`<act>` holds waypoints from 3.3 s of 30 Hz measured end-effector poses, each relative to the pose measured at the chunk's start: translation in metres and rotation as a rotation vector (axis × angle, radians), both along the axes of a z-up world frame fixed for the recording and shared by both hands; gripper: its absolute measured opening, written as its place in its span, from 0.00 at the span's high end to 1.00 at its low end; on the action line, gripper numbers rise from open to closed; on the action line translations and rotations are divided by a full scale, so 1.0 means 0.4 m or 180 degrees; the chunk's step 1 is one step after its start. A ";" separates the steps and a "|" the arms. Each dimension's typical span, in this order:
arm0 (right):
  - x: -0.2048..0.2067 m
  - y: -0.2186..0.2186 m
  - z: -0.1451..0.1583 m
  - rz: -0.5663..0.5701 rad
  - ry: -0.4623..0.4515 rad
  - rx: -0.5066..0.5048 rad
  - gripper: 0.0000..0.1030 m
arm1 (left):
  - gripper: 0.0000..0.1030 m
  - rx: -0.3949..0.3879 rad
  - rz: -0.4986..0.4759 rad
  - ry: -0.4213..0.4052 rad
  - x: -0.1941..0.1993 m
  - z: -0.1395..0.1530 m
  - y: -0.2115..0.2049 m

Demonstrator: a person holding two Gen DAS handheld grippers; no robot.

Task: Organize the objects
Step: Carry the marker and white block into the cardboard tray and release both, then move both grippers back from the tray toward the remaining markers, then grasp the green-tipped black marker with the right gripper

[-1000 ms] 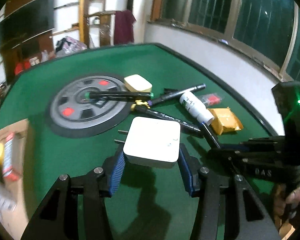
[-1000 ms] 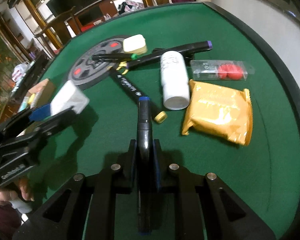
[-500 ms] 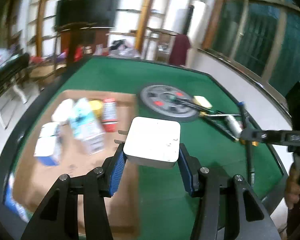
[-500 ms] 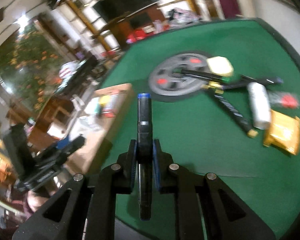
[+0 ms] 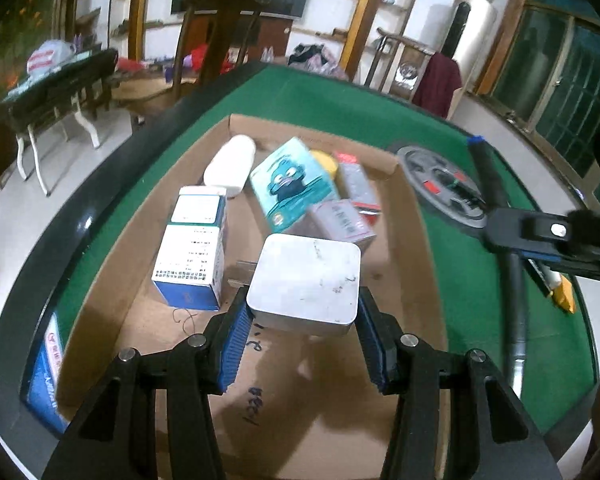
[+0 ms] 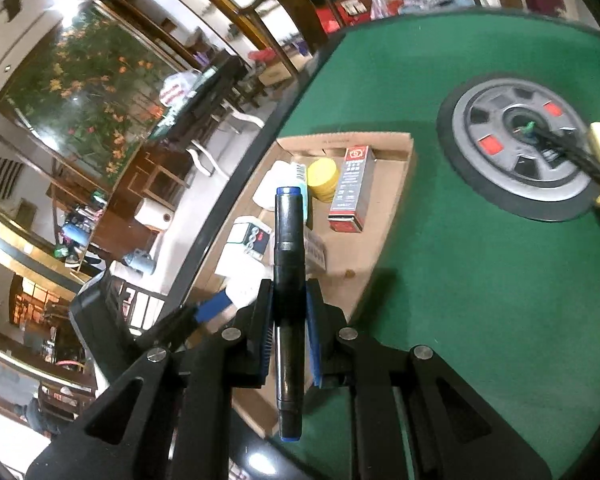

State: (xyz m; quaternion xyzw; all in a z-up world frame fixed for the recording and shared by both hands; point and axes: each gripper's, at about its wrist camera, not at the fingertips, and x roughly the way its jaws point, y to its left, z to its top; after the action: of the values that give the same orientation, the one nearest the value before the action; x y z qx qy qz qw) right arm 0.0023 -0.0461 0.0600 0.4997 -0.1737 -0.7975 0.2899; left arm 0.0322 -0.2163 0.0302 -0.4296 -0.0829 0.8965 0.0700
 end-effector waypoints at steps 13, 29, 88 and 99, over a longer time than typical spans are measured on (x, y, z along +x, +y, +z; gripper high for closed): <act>-0.122 -0.045 -0.111 -0.0369 -0.0160 0.0583 0.87 | 0.56 -0.0102 0.0015 -0.0108 -0.001 -0.035 -0.020; -0.118 -0.009 -0.067 -0.0563 -0.0025 0.0654 0.86 | 0.44 -0.0014 0.0190 0.0255 0.062 0.061 -0.061; -0.359 0.399 -0.143 -0.0571 -0.0003 0.1865 0.83 | 0.37 0.0284 -0.0848 -0.0098 0.065 0.037 0.286; -0.154 0.428 -0.125 -0.0527 -0.0331 0.1354 0.88 | 0.37 -0.0085 -0.0946 -0.0071 0.008 0.022 0.378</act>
State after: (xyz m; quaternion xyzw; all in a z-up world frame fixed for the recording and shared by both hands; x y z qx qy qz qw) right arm -0.0592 0.1252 0.0099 0.5740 -0.0568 -0.8105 0.1023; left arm 0.0353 -0.0651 0.0389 -0.4479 -0.0072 0.8724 0.1953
